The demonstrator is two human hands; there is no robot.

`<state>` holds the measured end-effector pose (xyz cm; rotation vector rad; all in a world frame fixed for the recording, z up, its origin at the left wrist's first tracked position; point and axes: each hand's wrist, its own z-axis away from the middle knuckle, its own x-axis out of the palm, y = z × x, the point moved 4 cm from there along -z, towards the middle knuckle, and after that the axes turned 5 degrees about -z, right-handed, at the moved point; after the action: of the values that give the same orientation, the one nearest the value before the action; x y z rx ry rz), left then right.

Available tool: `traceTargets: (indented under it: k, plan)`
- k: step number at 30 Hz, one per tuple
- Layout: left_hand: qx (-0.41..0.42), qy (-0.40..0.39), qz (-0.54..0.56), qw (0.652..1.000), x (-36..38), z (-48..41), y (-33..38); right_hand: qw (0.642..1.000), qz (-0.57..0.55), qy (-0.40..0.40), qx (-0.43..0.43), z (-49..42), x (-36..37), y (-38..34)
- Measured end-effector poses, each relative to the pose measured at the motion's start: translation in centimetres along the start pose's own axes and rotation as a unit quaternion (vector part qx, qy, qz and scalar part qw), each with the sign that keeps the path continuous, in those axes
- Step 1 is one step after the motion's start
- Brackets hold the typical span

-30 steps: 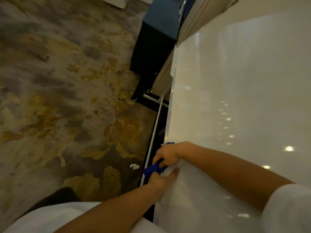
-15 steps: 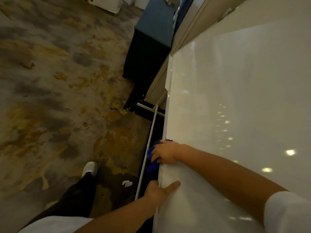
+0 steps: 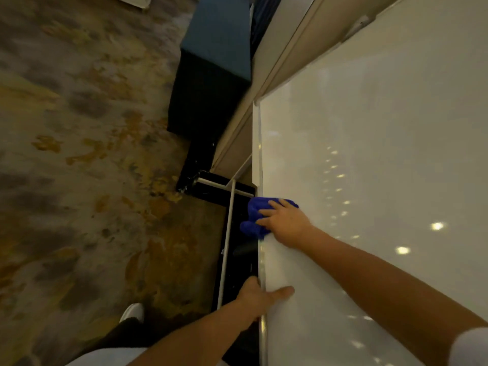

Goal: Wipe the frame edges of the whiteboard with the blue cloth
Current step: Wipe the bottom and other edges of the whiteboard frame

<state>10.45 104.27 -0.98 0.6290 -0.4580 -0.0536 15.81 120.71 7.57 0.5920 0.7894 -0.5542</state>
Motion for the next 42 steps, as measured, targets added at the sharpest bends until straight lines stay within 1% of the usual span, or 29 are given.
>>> traceTargets:
  k: [1, 2, 3, 5, 6, 7, 8, 10, 12, 15, 17, 19, 22, 25, 28, 30, 33, 35, 37, 42]
  plan:
    - [0.008, 0.002, 0.006, 1.000, -0.9, -0.7, 1.7, 1.000, -0.006, 0.012, 0.025, -1.1, -0.9, 1.0]
    - [0.015, 0.008, 0.010, 1.000, -1.7, -1.2, 3.2, 1.000, -0.011, 0.015, 0.009, -1.9, -1.3, 0.9]
    - [0.017, 0.013, 0.012, 1.000, -2.5, -1.7, 4.5, 0.999, -0.021, -0.005, -0.033, -2.5, -1.3, 0.3]
    - [0.008, 0.026, 0.011, 1.000, -3.8, -2.6, 6.1, 0.986, -0.061, -0.082, -0.133, -2.6, -0.4, -1.3]
    - [0.000, 0.023, 0.005, 1.000, -4.2, -3.1, 6.6, 0.978, -0.074, -0.112, -0.161, -2.5, -0.1, -1.4]
    - [-0.004, 0.013, -0.001, 1.000, -4.5, -3.6, 7.2, 0.975, -0.073, -0.122, -0.169, -2.9, -0.5, -0.6]
    - [-0.009, 0.002, -0.007, 1.000, -4.7, -4.2, 7.9, 0.978, -0.063, -0.115, -0.164, -3.9, -1.3, 0.9]
    - [-0.014, -0.015, -0.018, 1.000, -4.8, -5.1, 9.6, 0.988, -0.039, -0.083, -0.123, -6.0, -3.1, 4.5]
    - [-0.007, -0.014, -0.010, 1.000, -5.3, -6.1, 11.7, 0.990, -0.036, -0.088, -0.103, -7.8, -4.9, 7.3]
    - [0.012, 0.023, 0.038, 0.999, -7.8, -7.9, 16.4, 0.979, -0.044, -0.135, -0.144, -10.4, -6.4, 9.1]
    - [0.003, 0.049, 0.060, 0.997, -9.9, -9.4, 19.8, 0.975, -0.047, -0.145, -0.159, -12.3, -6.8, 10.6]
    - [-0.007, 0.055, 0.091, 0.994, -11.5, -11.4, 23.0, 0.974, -0.047, -0.146, -0.166, -14.5, -7.2, 12.5]
    - [0.004, 0.061, 0.128, 0.990, -13.3, -14.6, 27.9, 0.975, 0.005, -0.114, -0.191, -19.2, -9.1, 16.5]
    - [0.010, 0.052, 0.154, 0.987, -14.1, -17.6, 33.0, 0.971, 0.095, -0.067, -0.209, -24.4, -11.3, 21.2]
    - [0.027, 0.068, 0.199, 0.977, -14.1, -20.4, 37.6, 0.974, 0.151, -0.041, -0.164, -29.5, -12.9, 26.1]
    - [0.020, 0.088, 0.212, 0.973, -14.4, -22.7, 40.3, 0.980, 0.157, -0.025, -0.122, -33.2, -14.0, 28.6]
    - [0.014, 0.110, 0.201, 0.973, -15.4, -26.4, 44.3, 0.991, 0.121, 0.003, -0.052, -37.7, -15.3, 32.1]
    - [0.022, 0.109, 0.213, 0.971, -16.0, -28.4, 46.5, 0.993, 0.111, 0.022, -0.010, -39.3, -15.8, 33.7]
    - [0.024, 0.116, 0.195, 0.974, -16.4, -30.5, 48.7, 0.995, 0.087, 0.038, 0.039, -40.7, -15.9, 35.2]
    - [0.056, 0.198, 0.131, 0.970, -18.0, -34.0, 52.6, 0.994, 0.027, 0.036, 0.098, -42.1, -14.8, 34.7]
